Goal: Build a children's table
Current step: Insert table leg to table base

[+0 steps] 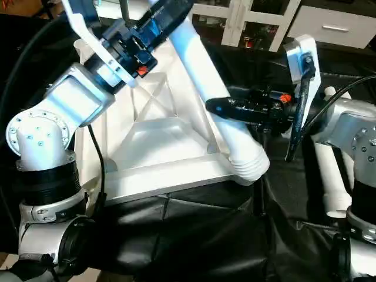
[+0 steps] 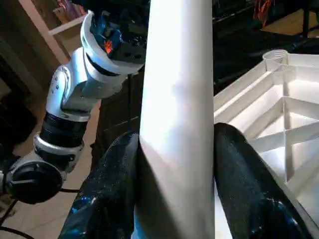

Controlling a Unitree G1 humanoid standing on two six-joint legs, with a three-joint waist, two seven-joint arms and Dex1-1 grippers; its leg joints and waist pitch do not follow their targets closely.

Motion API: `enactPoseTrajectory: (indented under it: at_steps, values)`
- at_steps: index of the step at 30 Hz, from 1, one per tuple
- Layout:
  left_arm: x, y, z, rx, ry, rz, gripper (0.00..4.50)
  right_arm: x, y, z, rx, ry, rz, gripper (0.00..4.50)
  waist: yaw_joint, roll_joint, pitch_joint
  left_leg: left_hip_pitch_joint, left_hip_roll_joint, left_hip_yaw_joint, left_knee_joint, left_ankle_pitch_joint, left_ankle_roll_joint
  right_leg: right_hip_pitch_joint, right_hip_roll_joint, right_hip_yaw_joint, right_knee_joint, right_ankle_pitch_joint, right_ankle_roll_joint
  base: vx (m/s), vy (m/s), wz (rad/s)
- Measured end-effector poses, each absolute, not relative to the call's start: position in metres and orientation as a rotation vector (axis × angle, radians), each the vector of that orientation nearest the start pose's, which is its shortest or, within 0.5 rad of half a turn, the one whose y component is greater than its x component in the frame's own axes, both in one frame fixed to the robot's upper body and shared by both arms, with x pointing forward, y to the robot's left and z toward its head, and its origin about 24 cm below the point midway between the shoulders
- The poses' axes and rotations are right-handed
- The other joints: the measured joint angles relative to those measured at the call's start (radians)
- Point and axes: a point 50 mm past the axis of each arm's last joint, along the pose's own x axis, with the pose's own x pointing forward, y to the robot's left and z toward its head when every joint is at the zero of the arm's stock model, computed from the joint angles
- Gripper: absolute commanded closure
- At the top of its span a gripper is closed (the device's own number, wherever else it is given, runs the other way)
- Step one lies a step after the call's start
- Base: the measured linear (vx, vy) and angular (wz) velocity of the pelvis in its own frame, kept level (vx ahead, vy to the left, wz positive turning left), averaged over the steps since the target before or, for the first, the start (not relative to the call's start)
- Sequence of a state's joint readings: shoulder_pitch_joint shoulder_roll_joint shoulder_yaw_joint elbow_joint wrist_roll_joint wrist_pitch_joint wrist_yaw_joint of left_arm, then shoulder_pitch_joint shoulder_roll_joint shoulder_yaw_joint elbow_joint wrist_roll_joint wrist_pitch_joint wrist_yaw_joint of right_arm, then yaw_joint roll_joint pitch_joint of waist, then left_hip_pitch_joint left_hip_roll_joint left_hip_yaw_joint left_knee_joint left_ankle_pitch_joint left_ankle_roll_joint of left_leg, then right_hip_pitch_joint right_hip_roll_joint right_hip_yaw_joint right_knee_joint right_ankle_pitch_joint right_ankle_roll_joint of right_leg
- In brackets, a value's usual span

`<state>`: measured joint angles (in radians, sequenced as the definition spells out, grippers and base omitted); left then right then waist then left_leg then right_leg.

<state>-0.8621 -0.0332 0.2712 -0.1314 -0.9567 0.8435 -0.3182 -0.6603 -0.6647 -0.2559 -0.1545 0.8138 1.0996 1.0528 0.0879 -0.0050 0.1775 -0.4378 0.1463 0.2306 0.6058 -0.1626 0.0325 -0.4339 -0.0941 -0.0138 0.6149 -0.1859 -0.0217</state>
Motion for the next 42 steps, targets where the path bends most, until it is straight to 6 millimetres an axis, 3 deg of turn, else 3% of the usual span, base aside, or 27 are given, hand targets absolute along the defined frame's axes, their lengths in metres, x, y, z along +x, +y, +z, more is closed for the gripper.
enactPoseTrajectory:
  at_steps: [12, 27, 28, 35, 37, 42]
  values:
    - [0.3042, 0.0720, 0.2751, -0.757, -0.250, -1.105, 1.52, 0.2770, -0.1910, 0.2383, 0.124, 0.132, 1.258, 2.70, 0.000, 0.000, 0.000, 0.000, 0.000, 0.000, 0.002, 0.001, 0.002, 0.001, 0.000, 0.000, 0.001, 0.002, 0.000, 0.000, 0.000, 0.00]
    - [0.3038, 0.0705, 0.2757, -0.785, -0.242, -1.096, 2.48, 0.2773, -0.1888, 0.2363, 0.098, 0.126, 1.270, 2.70, 0.000, 0.001, -0.001, 0.000, 0.000, 0.000, 0.004, 0.005, 0.007, 0.003, 0.000, 0.000, 0.000, 0.006, -0.005, 0.000, 0.000, 0.00]
    - [0.3038, 0.0706, 0.2758, -0.785, -0.243, -1.096, 2.70, 0.2774, -0.1889, 0.2364, 0.097, 0.124, 1.270, 2.70, 0.000, 0.001, -0.001, 0.000, 0.000, 0.000, 0.005, 0.005, 0.007, 0.004, 0.000, 0.000, 0.000, 0.007, -0.006, 0.000, 0.000, 0.00]
    - [0.3035, 0.0708, 0.2778, -0.795, -0.274, -1.098, 2.83, 0.2780, -0.1884, 0.2376, 0.087, 0.103, 1.264, 2.70, 0.000, 0.001, -0.001, 0.000, 0.000, 0.000, 0.005, 0.006, 0.008, 0.004, 0.000, 0.000, -0.001, 0.008, -0.006, 0.000, 0.000, 0.00]
    - [0.3027, 0.0721, 0.2774, -0.798, -0.293, -1.118, 2.84, 0.2784, -0.1869, 0.2380, 0.090, 0.095, 1.264, 2.14, -0.001, 0.001, -0.001, 0.000, 0.000, 0.000, 0.005, 0.006, 0.008, 0.004, 0.000, 0.000, 0.000, 0.008, -0.006, 0.000, 0.000, 0.00]
    - [0.2967, 0.0797, 0.2745, -0.762, -0.340, -1.238, 2.85, 0.2773, -0.1852, 0.2344, 0.105, 0.109, 1.286, 1.69, 0.000, 0.001, -0.001, 0.000, 0.000, 0.000, 0.005, 0.006, 0.008, 0.004, 0.000, 0.000, -0.001, 0.008, -0.006, 0.000, 0.000, 0.00]
